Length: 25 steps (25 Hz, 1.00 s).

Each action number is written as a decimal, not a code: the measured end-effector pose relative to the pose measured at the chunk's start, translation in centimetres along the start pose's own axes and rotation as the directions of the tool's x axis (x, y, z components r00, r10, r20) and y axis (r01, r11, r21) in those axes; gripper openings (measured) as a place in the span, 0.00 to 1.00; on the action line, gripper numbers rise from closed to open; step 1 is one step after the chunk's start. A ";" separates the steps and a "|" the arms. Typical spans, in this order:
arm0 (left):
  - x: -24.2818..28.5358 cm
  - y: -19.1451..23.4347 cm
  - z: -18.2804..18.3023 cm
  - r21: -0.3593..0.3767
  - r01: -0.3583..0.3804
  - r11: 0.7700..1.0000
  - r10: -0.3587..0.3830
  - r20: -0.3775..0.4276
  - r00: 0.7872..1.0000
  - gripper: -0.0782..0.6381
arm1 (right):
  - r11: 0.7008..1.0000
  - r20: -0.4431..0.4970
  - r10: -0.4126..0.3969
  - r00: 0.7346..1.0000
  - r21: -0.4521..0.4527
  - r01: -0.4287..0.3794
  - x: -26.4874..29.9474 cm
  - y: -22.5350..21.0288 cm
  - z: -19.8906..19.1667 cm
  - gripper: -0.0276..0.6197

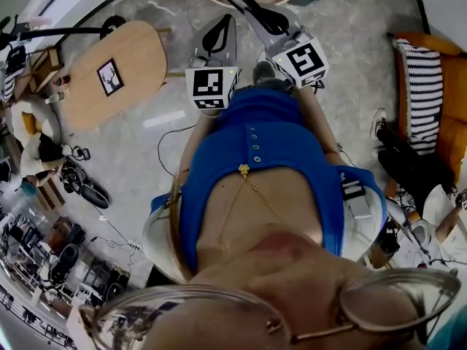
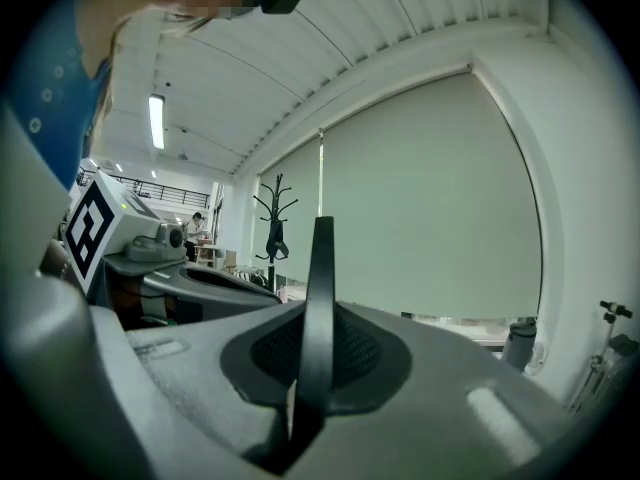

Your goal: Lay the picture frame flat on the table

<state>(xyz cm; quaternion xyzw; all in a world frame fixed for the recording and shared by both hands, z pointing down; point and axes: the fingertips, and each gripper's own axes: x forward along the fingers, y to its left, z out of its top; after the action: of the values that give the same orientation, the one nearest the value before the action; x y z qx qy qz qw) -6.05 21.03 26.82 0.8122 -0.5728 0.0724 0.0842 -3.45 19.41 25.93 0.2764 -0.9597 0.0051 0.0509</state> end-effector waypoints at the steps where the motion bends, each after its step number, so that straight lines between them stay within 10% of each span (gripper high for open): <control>1: 0.9 0.2 0.0 0.001 -0.007 1.000 0.007 -0.003 1.000 0.11 | 1.000 0.004 0.008 1.000 0.001 -0.008 0.4 -0.8 -0.1 0.08; 25: 14.5 -4.3 0.8 -0.070 0.071 0.995 -0.071 -0.003 0.997 0.11 | 1.000 -0.057 -0.005 0.998 0.016 0.006 -0.2 -14.7 -2.7 0.08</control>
<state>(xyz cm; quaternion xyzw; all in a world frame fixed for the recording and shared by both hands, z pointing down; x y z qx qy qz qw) 2.89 8.92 28.88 0.8283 -0.5456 0.0518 0.1165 4.75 7.16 28.29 0.2792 -0.9570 0.0208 0.0759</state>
